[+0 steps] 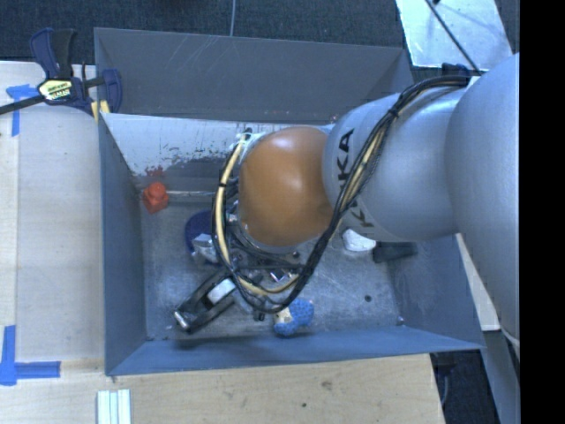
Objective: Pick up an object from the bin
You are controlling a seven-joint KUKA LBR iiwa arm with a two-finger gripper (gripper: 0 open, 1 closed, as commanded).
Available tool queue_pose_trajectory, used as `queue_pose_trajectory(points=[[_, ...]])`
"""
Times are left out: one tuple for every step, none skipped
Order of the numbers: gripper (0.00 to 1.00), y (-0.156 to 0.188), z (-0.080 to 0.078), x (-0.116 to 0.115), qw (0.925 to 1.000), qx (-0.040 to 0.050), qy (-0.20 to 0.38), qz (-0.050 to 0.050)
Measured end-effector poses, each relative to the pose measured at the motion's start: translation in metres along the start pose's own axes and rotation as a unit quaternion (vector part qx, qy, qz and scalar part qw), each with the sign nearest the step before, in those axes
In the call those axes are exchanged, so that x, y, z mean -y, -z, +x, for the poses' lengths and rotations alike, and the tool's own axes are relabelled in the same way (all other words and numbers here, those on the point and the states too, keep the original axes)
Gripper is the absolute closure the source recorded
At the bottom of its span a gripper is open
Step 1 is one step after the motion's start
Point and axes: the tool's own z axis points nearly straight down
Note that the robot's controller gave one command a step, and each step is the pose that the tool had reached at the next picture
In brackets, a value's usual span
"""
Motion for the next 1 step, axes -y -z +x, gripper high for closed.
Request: queue_pose_trajectory(points=[[0.0, -0.0335, -0.0043, -0.0003, 0.999, -0.0188, 0.04, -0.004]])
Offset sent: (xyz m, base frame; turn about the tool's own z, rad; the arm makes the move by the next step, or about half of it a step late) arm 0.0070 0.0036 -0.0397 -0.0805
